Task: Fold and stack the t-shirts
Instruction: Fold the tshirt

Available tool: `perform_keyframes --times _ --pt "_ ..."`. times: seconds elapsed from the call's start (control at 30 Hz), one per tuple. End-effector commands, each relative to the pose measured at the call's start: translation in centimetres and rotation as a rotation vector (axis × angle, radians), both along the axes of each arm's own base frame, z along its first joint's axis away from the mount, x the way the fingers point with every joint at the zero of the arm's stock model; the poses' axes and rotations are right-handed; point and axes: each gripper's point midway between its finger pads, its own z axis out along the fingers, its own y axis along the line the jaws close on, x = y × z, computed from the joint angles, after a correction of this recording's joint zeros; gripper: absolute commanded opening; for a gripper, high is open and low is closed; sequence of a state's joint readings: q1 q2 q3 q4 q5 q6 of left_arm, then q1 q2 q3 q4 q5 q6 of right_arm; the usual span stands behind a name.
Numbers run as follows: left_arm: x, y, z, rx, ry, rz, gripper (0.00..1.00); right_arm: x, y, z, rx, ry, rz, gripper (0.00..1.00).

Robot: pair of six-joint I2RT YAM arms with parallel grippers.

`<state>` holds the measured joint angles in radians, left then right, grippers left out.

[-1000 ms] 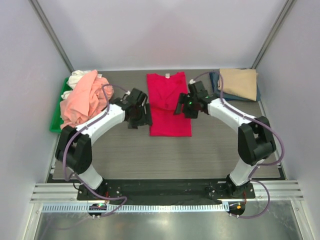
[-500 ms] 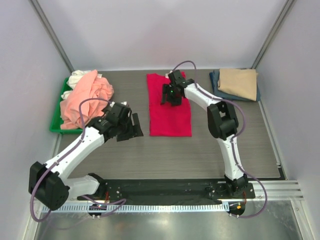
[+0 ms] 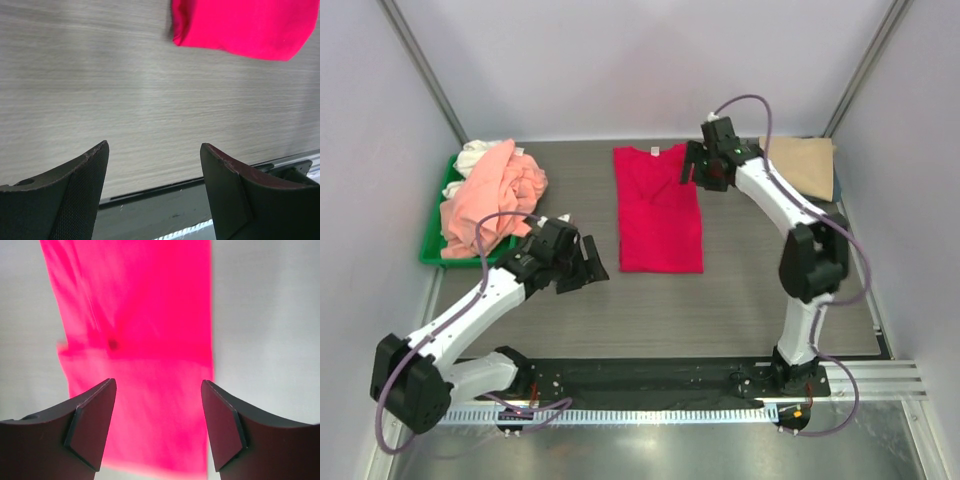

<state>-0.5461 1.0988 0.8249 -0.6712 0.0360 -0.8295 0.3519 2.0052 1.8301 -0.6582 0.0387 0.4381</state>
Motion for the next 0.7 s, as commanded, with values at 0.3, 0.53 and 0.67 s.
perform_keyframes --times 0.3,0.53,0.67 --pt "6.6 -5.0 -4.9 -0.099 0.005 0.078 0.72 -17.7 -0.6 -6.3 0.241 0.170 0.086 0.78" --pt "8.3 -5.6 -7.6 -0.071 0.023 0.102 0.70 -17.9 0.4 -9.7 0.320 0.210 0.082 0.75" --pt "8.5 -6.0 -8.7 -0.076 0.038 0.100 0.69 -18.0 0.1 -11.9 0.312 0.241 0.060 0.72"
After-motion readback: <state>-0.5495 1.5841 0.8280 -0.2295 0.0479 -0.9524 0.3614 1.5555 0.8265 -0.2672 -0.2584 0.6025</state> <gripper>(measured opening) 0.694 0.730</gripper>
